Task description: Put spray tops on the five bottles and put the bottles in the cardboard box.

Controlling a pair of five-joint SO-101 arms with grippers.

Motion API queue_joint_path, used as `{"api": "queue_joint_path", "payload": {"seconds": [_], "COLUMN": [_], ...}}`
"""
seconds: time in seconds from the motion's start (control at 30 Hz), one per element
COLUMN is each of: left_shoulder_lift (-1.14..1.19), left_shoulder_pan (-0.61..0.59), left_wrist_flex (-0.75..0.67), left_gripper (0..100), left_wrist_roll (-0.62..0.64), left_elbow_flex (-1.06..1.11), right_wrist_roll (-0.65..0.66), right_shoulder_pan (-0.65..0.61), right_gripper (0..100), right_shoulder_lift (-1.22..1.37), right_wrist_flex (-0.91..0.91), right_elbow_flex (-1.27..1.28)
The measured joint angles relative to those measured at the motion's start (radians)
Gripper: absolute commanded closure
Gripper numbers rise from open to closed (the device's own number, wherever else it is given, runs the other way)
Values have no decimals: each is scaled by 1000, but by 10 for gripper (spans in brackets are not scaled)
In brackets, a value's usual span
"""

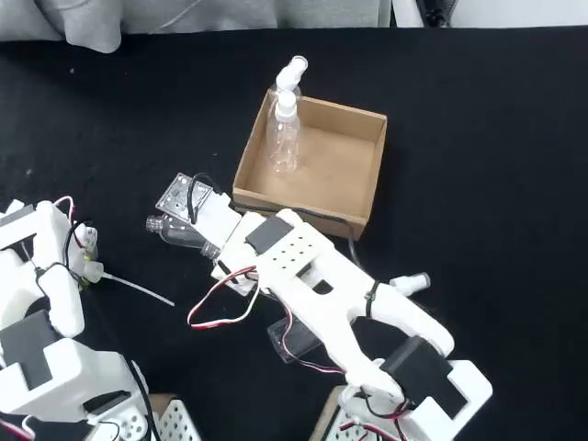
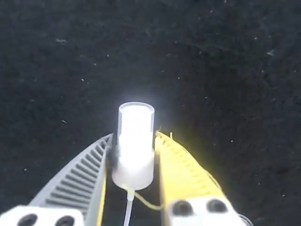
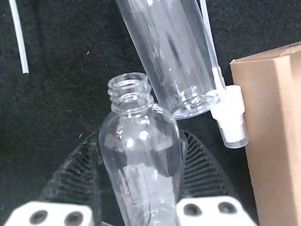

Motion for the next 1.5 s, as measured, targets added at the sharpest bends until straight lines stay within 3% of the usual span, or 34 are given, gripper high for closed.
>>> {"api": "queue_joint_path", "payload": {"seconds": [0.3, 0.63, 1.03, 1.5], "left_shoulder_lift": [-32, -299, -508, -652], "left_shoulder_pan": [-8, -29, -31, -31], "left_wrist_flex": [12, 31, 31, 31], "left_gripper": [972, 972, 972, 972], "left_wrist_roll": [0, 2, 2, 3], "left_elbow_flex": [3, 152, 242, 295], "right_wrist_roll": [0, 0, -58, -132], "right_shoulder_pan": [0, 0, 0, 0], "right_gripper": [945, 942, 942, 941], "right_shoulder_lift": [0, -18, -338, -603], "right_wrist_flex": [0, 84, 95, -97], "right_elbow_flex": [0, -49, 34, 270]}}
